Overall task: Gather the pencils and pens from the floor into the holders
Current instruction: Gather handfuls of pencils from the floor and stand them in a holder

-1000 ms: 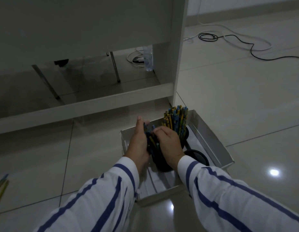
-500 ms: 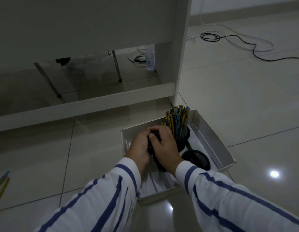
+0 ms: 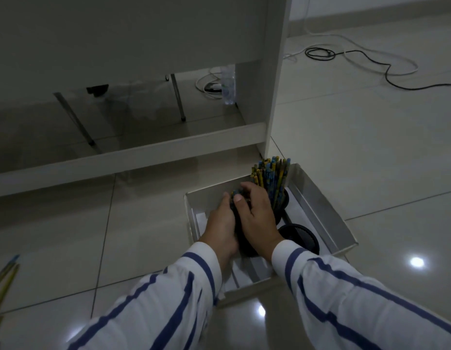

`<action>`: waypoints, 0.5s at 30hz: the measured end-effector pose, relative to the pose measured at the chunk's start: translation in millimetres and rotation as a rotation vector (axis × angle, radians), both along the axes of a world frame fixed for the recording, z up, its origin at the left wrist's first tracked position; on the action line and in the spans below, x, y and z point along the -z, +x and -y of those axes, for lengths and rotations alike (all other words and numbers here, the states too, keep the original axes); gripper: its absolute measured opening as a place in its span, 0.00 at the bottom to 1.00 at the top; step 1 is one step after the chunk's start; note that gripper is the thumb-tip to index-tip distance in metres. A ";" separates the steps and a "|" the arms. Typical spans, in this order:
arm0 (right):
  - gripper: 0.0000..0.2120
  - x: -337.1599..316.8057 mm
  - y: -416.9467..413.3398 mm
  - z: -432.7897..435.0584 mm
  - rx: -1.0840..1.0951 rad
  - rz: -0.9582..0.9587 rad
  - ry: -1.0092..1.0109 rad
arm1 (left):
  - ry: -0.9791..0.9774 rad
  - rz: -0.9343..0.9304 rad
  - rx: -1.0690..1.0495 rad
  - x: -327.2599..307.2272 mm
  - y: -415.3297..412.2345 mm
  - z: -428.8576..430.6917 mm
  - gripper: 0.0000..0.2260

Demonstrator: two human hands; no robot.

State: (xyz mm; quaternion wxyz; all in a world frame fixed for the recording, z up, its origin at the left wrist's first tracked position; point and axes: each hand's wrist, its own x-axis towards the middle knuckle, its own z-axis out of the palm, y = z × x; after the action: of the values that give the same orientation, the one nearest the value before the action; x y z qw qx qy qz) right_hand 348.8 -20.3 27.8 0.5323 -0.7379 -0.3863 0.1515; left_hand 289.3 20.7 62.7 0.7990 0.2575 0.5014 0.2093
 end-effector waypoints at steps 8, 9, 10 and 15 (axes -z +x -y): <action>0.18 -2.7 9.2 -4.6 0.013 0.049 -0.106 | 0.073 -0.054 0.084 -6.9 2.5 2.0 0.18; 0.18 -2.8 10.0 -3.5 0.006 0.032 -0.093 | 0.066 -0.056 0.082 -9.1 1.4 1.7 0.19; 0.18 -3.2 10.8 -1.7 -0.001 0.015 -0.072 | 0.050 -0.051 0.073 -9.0 0.0 1.0 0.19; 0.17 -9.9 14.0 4.6 0.005 -0.074 0.047 | -0.001 -0.016 0.039 -9.3 -8.8 -1.0 0.20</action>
State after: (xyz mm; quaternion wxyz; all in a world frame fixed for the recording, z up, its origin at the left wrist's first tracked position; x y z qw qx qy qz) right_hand 362.8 -24.9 37.7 0.5640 -0.7199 -0.3679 0.1684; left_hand 280.6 21.7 72.0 0.7991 0.2685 0.5027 0.1915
